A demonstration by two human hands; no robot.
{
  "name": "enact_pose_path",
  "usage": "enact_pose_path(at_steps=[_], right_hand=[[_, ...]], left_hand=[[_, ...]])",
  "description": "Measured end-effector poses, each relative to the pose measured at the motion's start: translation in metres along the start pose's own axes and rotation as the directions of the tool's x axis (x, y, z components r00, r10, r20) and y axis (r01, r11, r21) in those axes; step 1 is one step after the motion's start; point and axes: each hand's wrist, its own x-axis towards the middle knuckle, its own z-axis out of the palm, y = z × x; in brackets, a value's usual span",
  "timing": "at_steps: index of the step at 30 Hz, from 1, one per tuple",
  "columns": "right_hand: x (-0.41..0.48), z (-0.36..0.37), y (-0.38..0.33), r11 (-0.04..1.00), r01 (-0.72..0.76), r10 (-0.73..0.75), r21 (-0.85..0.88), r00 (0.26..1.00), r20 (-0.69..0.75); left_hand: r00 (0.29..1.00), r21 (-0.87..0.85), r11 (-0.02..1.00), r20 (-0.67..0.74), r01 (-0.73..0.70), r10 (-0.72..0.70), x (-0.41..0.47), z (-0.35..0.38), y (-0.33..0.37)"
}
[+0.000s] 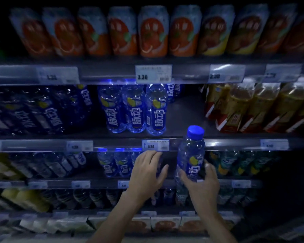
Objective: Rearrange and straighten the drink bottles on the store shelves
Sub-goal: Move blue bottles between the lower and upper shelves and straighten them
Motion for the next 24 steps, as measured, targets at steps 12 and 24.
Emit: enact_pose_path(at_steps=[12,24], right_hand=[[0.072,0.002,-0.079,0.996,0.026,-0.026,-0.084,1.000,0.008],[0.120,0.020,-0.101,0.990,0.007,-0.008,-0.138,1.000,-0.005]], left_hand=[[0.878,0.238,0.947,0.377,0.216,-0.295,0.037,-0.023,-0.024],[0.917,0.321,0.937,0.316,0.138,-0.244,0.050,-0.035,-0.024]])
